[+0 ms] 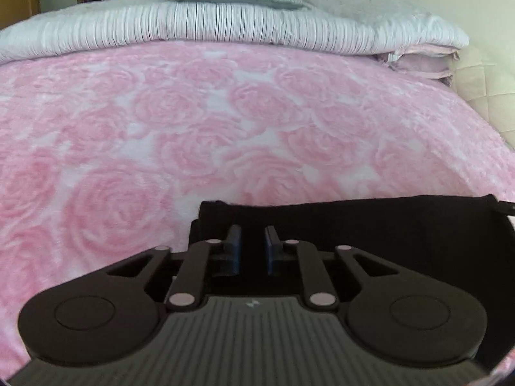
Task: Fold clothes
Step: 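Grasp the black garment's ends with both grippers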
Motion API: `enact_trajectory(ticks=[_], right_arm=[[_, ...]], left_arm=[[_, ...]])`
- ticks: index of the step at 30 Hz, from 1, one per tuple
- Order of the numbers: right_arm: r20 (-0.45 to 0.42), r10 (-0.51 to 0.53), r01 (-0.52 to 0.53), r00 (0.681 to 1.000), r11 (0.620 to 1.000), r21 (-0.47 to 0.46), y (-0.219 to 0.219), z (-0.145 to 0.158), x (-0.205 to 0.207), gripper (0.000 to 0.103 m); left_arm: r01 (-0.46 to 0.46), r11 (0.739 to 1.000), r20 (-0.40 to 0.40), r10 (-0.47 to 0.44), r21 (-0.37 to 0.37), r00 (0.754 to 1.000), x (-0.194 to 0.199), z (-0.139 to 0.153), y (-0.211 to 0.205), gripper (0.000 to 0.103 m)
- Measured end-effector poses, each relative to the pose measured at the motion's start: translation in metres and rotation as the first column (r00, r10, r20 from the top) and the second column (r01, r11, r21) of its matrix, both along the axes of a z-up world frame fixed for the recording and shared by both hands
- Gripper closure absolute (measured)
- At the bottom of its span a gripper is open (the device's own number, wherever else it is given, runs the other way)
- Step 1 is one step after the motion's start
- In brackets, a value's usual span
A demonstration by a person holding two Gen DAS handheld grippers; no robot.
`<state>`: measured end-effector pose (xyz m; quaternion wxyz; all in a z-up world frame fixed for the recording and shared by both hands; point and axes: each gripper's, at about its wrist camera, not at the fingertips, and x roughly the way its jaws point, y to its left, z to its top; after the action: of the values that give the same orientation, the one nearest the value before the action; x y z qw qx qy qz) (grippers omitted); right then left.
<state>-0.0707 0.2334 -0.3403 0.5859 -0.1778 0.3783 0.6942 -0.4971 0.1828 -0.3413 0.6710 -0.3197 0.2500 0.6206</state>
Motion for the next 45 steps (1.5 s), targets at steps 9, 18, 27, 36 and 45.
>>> enact_trajectory(ticks=[9,18,27,36,45], right_arm=[[-0.451,-0.076,0.043,0.890,0.996,-0.084,-0.165,0.007,0.035,0.021],[-0.661,-0.391,0.269,0.641,0.920,-0.283,-0.214,-0.050,0.053,0.021],[-0.643,-0.487,0.397,0.591,0.870,-0.294,-0.183,-0.054,0.044,0.033],[-0.600,-0.476,0.411,0.643,0.876,-0.254,-0.169,-0.065,0.029,0.068],[0.415,-0.015,-0.135,0.910,0.934,0.332,-0.179,0.038,-0.135,0.082]], left_arm=[[0.040,0.999,0.131,-0.036,-0.031,0.991,0.013,0.025,-0.128,0.083],[-0.008,0.999,0.212,0.017,-0.040,0.977,0.013,0.028,-0.173,0.083],[-0.028,0.997,0.199,0.042,-0.074,0.979,0.015,0.007,-0.159,0.081],[-0.026,0.995,0.264,0.050,-0.094,0.963,-0.001,-0.006,-0.150,0.081],[-0.039,0.993,0.417,0.083,-0.113,0.905,-0.030,-0.014,-0.155,0.084]])
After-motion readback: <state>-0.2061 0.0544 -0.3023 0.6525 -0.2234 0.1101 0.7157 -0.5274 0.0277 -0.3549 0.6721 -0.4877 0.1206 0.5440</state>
